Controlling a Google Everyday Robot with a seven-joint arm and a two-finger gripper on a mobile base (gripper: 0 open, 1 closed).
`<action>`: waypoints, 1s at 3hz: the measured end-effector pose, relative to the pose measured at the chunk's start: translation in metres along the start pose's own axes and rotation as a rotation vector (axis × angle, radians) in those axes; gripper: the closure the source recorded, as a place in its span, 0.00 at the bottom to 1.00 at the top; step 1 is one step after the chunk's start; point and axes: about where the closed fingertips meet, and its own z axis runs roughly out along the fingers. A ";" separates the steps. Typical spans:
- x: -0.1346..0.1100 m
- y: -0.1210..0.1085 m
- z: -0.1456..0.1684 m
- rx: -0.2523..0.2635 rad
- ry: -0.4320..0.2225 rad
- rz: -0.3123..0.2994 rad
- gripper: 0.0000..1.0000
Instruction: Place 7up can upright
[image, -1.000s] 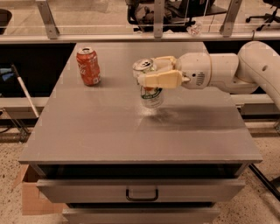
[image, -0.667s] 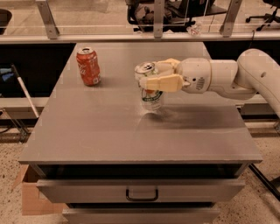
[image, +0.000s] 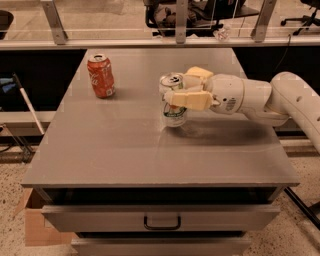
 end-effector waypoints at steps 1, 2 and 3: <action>0.002 0.001 -0.005 0.001 0.023 -0.021 0.28; 0.010 0.004 -0.012 0.014 0.090 -0.034 0.01; 0.017 0.006 -0.017 0.034 0.127 -0.034 0.00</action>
Offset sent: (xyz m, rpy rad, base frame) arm -0.0060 -0.0222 -0.0195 -0.1620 -0.0332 -0.0300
